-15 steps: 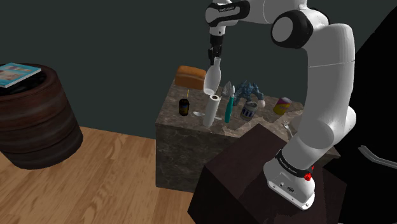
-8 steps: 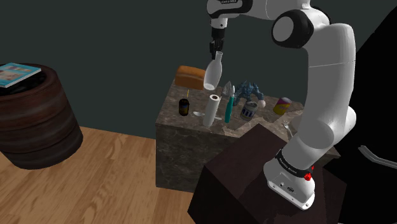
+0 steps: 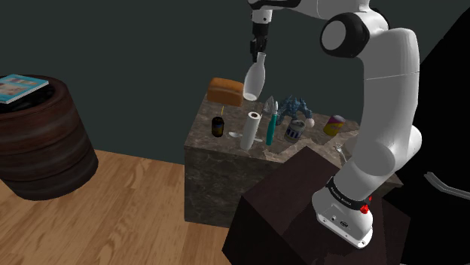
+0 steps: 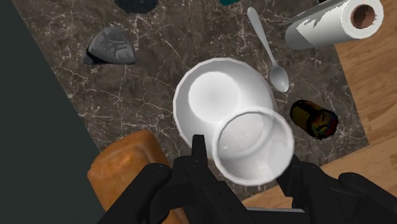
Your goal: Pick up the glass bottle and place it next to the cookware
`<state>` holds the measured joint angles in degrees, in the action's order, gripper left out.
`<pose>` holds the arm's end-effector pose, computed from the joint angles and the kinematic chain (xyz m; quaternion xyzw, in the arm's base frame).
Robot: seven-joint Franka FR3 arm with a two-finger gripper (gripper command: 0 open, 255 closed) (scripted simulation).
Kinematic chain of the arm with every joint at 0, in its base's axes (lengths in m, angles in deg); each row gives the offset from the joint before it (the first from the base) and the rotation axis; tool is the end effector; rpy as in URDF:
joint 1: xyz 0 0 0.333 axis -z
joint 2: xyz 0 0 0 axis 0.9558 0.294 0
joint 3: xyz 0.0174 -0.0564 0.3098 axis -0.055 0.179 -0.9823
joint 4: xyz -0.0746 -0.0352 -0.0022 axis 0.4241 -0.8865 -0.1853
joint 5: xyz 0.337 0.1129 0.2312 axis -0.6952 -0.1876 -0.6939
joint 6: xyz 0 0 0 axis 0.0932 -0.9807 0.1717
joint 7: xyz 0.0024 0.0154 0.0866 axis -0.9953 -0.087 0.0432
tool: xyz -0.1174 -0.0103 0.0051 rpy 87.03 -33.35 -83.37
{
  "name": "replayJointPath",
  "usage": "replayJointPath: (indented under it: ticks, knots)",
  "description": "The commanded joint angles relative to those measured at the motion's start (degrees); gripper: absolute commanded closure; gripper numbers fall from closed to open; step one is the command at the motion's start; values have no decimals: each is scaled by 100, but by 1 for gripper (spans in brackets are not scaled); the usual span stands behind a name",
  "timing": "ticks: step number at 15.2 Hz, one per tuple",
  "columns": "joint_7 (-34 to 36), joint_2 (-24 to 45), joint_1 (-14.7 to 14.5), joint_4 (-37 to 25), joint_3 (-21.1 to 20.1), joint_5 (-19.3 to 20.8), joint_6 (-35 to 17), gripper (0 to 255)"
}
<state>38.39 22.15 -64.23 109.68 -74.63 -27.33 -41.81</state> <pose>0.7136 -0.1795 0.4665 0.9905 0.1160 -0.0705 0.0211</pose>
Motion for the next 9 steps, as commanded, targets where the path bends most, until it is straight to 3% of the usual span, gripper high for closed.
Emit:
replayJointPath:
  ticks: [1,9]
  knots:
    - [-7,19,3,-185,0,-2,166,255]
    - [-60,345,60,-1352,2,-29,1005,255]
